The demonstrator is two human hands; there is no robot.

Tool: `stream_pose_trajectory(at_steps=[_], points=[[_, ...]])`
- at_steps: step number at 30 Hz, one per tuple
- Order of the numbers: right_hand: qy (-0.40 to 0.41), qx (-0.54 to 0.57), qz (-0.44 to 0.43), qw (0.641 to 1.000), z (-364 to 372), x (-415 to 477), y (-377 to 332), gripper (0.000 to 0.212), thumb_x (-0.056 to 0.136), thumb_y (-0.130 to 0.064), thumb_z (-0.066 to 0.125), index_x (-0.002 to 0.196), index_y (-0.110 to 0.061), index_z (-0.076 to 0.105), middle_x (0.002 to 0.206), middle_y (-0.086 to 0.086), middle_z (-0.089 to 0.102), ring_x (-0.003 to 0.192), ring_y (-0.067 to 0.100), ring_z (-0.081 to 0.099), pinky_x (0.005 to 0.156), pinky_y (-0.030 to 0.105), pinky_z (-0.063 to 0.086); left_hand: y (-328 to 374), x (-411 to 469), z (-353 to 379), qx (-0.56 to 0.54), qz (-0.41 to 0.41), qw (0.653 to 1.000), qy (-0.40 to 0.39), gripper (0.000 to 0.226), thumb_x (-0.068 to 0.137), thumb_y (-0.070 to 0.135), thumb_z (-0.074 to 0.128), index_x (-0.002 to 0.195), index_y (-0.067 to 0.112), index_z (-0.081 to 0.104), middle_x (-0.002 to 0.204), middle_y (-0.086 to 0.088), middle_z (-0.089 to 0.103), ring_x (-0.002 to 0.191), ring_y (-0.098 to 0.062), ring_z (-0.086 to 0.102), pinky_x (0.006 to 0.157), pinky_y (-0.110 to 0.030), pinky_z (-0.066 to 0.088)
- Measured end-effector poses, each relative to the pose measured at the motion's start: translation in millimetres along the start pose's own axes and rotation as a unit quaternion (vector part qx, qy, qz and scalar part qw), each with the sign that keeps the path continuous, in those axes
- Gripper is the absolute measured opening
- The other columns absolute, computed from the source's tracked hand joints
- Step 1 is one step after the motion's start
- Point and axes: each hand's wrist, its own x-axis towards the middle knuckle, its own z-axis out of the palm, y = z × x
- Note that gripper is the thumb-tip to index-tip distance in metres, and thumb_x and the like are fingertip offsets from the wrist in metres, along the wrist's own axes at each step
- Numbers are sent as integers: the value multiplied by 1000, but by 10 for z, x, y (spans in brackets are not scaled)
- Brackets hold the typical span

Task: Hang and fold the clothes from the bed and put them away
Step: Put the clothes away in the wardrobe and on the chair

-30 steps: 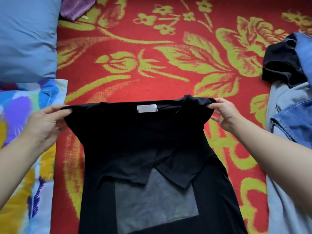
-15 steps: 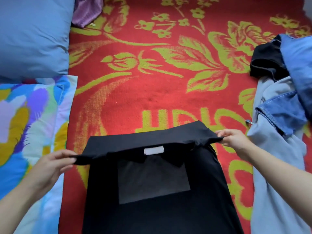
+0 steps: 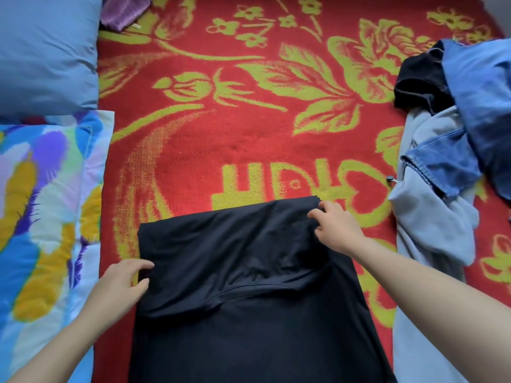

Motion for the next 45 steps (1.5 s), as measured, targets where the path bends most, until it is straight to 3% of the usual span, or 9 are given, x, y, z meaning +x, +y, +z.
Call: stream_pose_trajectory(at_steps=[4, 10, 14, 18, 23, 27, 32, 39, 45], points=[[6, -27, -8, 1000, 11, 132, -95, 54, 92, -19, 44, 144, -21, 28, 150, 5, 26, 137, 24, 23, 100, 38, 32, 168, 207, -48, 81, -11, 996, 20, 50, 85, 12, 63, 134, 16, 50, 138, -6, 48, 124, -30, 40, 100, -42, 35], [-30, -50, -14, 998, 89, 370, -58, 78, 92, -34, 52, 151, -21, 3, 158, 0, 6, 145, 21, 7, 111, 40, 22, 235, 500, -41, 159, -13, 987, 12, 69, 86, 26, 63, 146, 25, 29, 155, -2, 22, 141, -21, 18, 107, -40, 26], [-40, -74, -19, 996, 108, 523, -29, 79, 90, -26, 53, 150, -20, 2, 151, 3, 27, 138, 25, 24, 108, 41, 24, 121, 696, -55, 161, -32, 986, -5, 80, 81, 28, 68, 148, 26, 25, 155, 0, 24, 142, -19, 21, 107, -38, 27], [-30, -134, -15, 990, 72, 622, -51, 46, 88, -19, 50, 134, -17, 40, 127, 6, 49, 121, 28, 38, 97, 40, 31, 130, 791, -108, 59, -109, 992, -25, 65, 82, 24, 68, 141, 26, 40, 137, 0, 53, 128, -24, 45, 96, -37, 36], [-47, -75, -5, 996, -89, 733, 30, 17, 86, -23, 56, 102, -16, 58, 111, 7, 53, 111, 28, 43, 88, 37, 33, 231, 884, -226, 61, -107, 990, -68, 8, 80, 15, 67, 87, 19, 66, 87, -3, 64, 96, -28, 56, 84, -36, 42], [-53, 65, 2, 996, -310, 762, 117, 7, 87, -20, 60, 85, -20, 53, 91, 3, 57, 98, 28, 56, 67, 31, 36, 280, 834, -359, -220, -104, 964, -104, 24, 82, -6, 56, 67, 9, 45, 64, -7, 42, 64, -17, 39, 57, -30, 24], [41, 126, 19, 991, -557, 733, 162, 11, 88, -19, 58, 96, -20, 66, 89, 2, 61, 89, 25, 56, 63, 29, 36, 392, 804, -567, -416, -120, 901, -35, 34, 83, -17, 46, 66, 12, 40, 55, 0, 38, 43, -8, 41, 37, -15, 29], [60, 194, 11, 979, -647, 478, 255, 8, 88, -10, 57, 91, -11, 65, 79, 6, 60, 73, 24, 53, 59, 32, 38, 572, 595, -702, -393, -60, 915, -63, 36, 79, -19, 55, 95, 12, 65, 83, -6, 65, 60, 0, 62, 55, -9, 48], [77, 215, -34, 973, -606, 70, 420, 8, 83, -3, 61, 82, -10, 64, 67, 2, 56, 62, 17, 49, 55, 29, 34, 455, 185, -758, -339, 12, 939, -60, 15, 81, -9, 61, 81, 5, 66, 62, 3, 61, 59, -8, 52, 60, -21, 38]])
